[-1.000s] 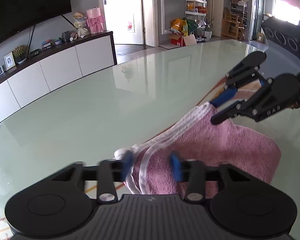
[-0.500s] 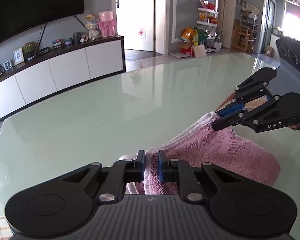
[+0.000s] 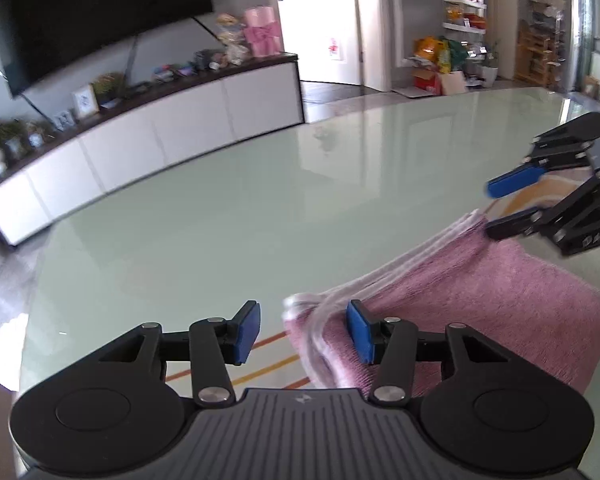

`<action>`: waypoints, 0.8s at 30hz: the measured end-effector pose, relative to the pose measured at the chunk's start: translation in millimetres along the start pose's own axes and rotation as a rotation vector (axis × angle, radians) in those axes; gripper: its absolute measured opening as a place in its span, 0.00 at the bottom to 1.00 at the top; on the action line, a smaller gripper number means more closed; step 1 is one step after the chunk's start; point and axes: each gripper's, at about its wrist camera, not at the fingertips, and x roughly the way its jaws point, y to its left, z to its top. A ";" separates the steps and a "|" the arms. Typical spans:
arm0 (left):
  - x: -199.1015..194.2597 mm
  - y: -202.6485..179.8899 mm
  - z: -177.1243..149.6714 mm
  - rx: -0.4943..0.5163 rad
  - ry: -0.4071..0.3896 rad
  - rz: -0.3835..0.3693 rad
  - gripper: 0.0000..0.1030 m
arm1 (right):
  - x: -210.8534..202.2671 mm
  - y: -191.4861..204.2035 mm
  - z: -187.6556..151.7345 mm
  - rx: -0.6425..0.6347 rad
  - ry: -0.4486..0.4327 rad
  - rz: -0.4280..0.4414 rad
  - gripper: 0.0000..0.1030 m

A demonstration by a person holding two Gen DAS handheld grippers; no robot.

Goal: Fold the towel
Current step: 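Lay the gripped towel end down with both tools and open them, then withdraw both tools from the folded pink towel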

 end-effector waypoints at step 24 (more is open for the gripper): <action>-42.3 -43.8 -45.5 -0.038 0.031 -0.122 0.50 | -32.4 49.8 -37.8 0.033 0.067 0.120 0.22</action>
